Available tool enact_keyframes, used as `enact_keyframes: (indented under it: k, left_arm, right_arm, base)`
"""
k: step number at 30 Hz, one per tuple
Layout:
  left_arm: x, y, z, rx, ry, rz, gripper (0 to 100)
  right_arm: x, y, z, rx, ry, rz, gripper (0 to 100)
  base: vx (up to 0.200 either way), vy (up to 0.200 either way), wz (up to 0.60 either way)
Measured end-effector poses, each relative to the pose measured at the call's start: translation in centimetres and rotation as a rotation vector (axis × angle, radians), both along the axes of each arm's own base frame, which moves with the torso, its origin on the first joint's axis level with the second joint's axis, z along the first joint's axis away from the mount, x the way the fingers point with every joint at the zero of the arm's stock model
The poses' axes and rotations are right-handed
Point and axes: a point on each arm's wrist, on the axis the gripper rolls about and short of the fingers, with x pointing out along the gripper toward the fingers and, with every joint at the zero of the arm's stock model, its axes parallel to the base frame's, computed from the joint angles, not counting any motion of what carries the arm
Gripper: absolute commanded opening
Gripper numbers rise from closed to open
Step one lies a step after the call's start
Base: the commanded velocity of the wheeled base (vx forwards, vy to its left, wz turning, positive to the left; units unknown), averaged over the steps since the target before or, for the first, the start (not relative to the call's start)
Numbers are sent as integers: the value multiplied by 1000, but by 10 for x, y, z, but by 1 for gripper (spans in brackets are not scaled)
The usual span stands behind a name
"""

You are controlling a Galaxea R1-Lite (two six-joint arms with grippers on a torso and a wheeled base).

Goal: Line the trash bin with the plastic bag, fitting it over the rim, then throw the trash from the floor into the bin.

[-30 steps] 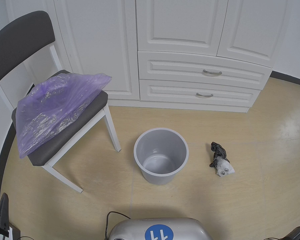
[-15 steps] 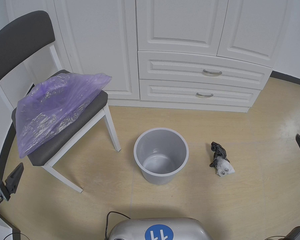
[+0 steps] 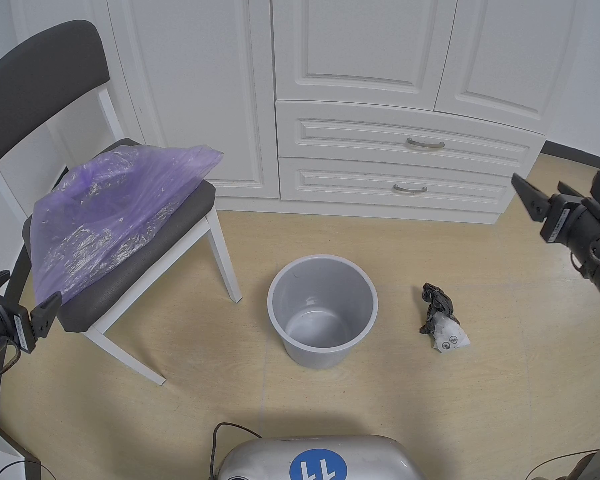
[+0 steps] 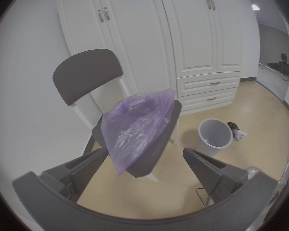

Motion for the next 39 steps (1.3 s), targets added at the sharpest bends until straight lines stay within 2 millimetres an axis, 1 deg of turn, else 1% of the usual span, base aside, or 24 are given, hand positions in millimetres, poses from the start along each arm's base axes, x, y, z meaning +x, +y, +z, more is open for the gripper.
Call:
enact_keyframes:
  k: [4, 8, 14, 20, 26, 34, 39]
  left_arm:
    - [11, 6, -5, 36, 42, 32, 100]
    - [17, 14, -13, 79, 99, 78, 100]
    - [17, 32, -29, 176, 198, 118, 100]
    - [17, 44, -39, 162, 237, 96, 100]
    - [26, 53, -43, 164, 228, 113, 100]
    - [45, 68, -50, 177, 191, 150, 100]
    - [53, 75, -57, 181, 179, 169, 100]
  right_arm:
    - [10, 10, -10, -6, 42, 21, 100]
    - [10, 19, -16, -14, 62, 53, 100]
    - [7, 26, -21, -23, 81, 87, 100]
    - [7, 28, -22, -22, 84, 97, 100]
    - [8, 28, -20, -14, 78, 89, 100]
    - [8, 28, -18, -5, 71, 86, 100]
    - [10, 28, -16, 8, 67, 88, 100]
  base:
    - [0, 0, 0]
    - [0, 0, 0]
    - [0, 0, 0]
    - [0, 0, 0]
    - [0, 0, 0]
    - [0, 0, 0]
    - [0, 0, 0]
